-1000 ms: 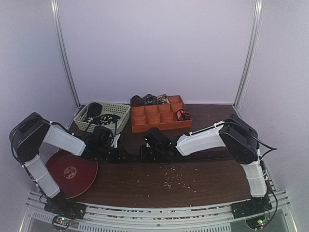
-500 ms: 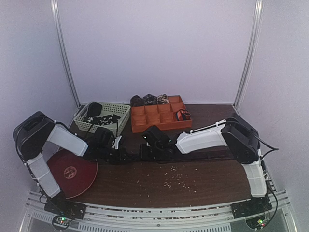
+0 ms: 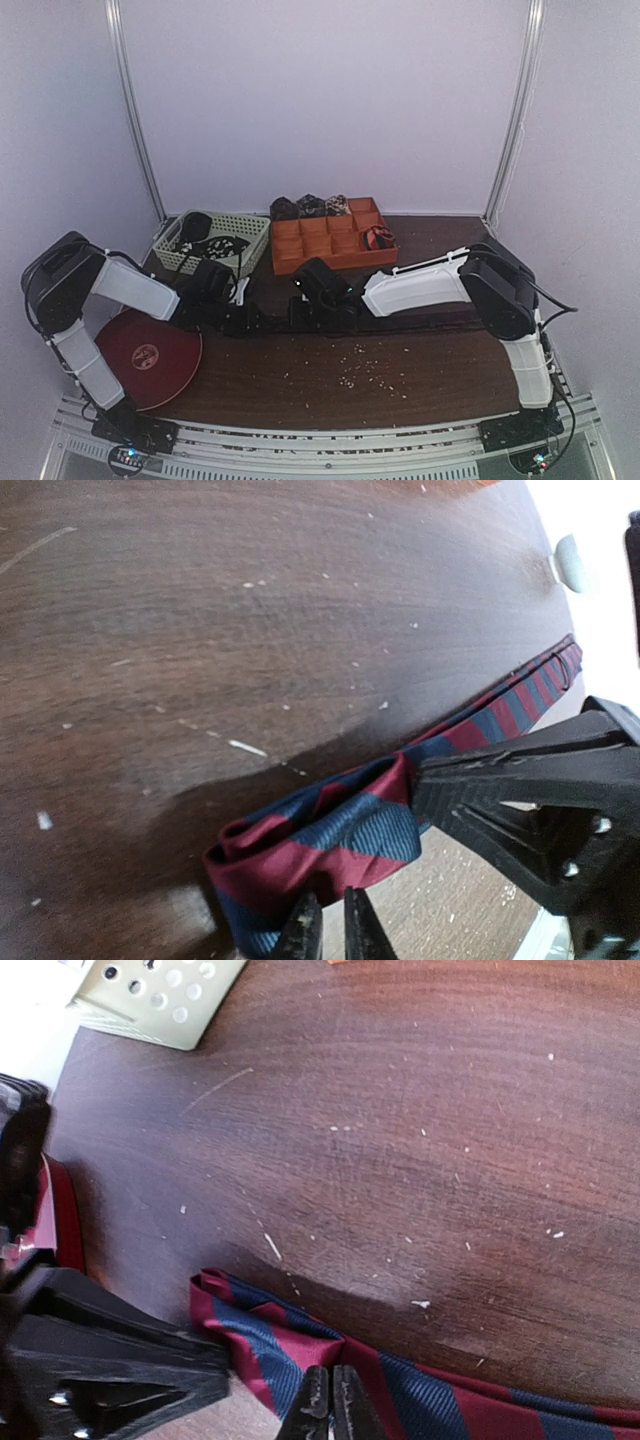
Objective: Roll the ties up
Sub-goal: Roll the tie at the center of the board.
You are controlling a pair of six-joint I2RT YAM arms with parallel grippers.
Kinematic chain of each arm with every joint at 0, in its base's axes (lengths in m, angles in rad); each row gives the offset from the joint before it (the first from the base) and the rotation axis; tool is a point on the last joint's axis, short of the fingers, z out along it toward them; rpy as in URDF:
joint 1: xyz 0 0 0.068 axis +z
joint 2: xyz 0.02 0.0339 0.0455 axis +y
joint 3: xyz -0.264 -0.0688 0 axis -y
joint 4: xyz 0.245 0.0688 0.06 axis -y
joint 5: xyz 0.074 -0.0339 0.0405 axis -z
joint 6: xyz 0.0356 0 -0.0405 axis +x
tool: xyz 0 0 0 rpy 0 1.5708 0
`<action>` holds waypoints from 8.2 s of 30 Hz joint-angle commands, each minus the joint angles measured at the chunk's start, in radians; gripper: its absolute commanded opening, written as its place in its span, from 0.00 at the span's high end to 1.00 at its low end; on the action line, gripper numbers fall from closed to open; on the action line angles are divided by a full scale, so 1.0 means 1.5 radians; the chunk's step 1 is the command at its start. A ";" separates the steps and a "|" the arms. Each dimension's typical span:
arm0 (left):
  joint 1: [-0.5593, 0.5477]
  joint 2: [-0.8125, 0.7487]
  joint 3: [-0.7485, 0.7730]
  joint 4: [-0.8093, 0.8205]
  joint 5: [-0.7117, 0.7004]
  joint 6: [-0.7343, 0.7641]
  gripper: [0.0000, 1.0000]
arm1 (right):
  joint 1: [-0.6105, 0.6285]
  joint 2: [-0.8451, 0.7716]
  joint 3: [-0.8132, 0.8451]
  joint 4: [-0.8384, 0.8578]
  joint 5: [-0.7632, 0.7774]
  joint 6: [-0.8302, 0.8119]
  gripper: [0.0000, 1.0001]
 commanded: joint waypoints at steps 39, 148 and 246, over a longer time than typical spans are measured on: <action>0.048 0.020 -0.015 0.070 0.104 -0.025 0.97 | 0.002 0.029 -0.016 0.015 0.001 -0.024 0.95; -0.039 0.029 0.112 -0.071 -0.011 0.034 0.88 | -0.019 -0.024 -0.188 0.315 -0.071 0.103 0.97; -0.102 0.078 0.132 -0.086 -0.099 0.021 0.87 | -0.037 -0.105 -0.212 0.100 -0.028 0.019 0.74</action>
